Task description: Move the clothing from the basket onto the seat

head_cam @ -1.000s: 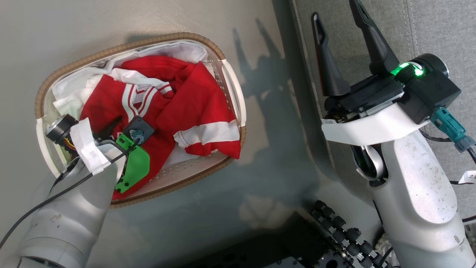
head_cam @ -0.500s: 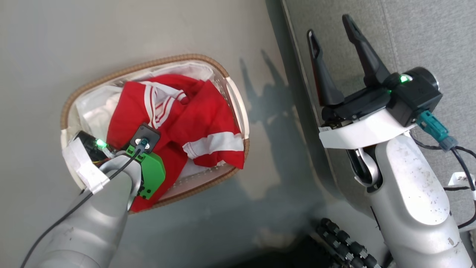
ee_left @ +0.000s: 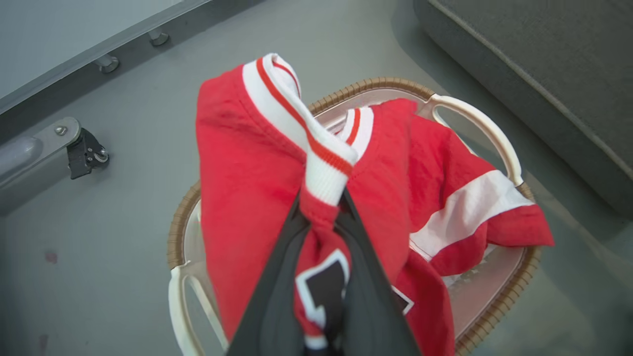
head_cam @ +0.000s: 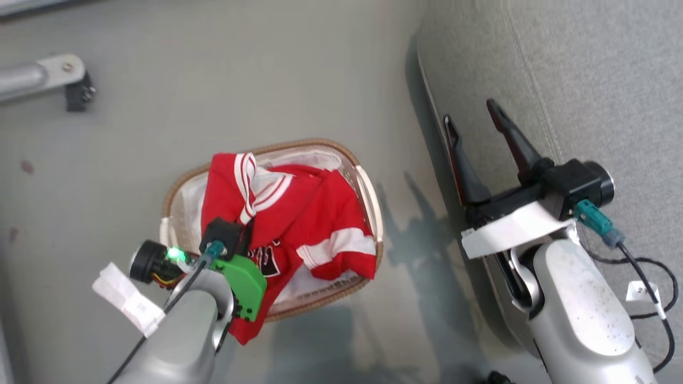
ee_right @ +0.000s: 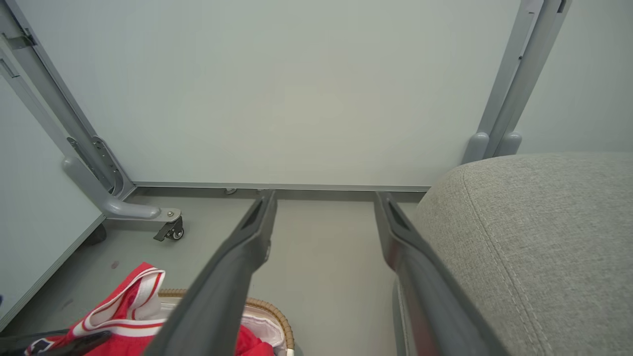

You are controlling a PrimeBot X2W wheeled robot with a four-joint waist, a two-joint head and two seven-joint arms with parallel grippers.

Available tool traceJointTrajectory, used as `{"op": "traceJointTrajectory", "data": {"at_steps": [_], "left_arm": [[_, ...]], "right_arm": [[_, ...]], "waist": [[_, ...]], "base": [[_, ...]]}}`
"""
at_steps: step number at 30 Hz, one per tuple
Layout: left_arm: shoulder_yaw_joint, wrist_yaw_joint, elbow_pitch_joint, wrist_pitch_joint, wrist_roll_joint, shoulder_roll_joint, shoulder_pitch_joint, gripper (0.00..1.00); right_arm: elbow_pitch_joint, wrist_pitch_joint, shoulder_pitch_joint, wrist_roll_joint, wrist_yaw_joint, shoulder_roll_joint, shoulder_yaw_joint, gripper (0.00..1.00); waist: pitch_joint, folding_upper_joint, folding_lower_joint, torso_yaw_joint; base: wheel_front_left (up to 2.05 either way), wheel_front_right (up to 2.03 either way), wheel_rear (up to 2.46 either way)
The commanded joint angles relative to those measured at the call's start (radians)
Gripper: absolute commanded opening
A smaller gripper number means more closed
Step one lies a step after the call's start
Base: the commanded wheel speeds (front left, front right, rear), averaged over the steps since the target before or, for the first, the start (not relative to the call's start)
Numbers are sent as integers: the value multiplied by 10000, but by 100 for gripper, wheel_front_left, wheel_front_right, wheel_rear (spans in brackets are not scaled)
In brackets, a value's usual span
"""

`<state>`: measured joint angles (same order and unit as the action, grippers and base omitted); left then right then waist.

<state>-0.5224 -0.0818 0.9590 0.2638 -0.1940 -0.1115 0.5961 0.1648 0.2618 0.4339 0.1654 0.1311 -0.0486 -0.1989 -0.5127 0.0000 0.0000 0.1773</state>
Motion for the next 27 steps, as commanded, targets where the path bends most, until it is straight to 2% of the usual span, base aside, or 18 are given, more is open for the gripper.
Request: {"op": "traceJointTrajectory", "data": {"at_steps": [1,9,16,27], "left_arm": [[84,62,-256,10,-84,-29,-344,0],[884,192,-1948,10,-278,63,-1742,0],[1573,102,-3372,12,-216,213,-2591,0],[2351,-148,-5820,11,-364,523,-2862,0]], "right_arm": [[92,49,-274,-26,-7,-45,29,100],[494,49,-1002,122,-7,-47,58,100],[861,49,-1649,183,-7,-47,-8,100],[1189,47,-2672,109,-7,-42,-185,100]], "waist": [[1312,0,0,-835],[2552,0,0,-1183],[3499,0,0,-1334],[4495,0,0,-1584]], "base": [[0,0,0],[0,0,0],[0,0,0],[0,0,0]]}}
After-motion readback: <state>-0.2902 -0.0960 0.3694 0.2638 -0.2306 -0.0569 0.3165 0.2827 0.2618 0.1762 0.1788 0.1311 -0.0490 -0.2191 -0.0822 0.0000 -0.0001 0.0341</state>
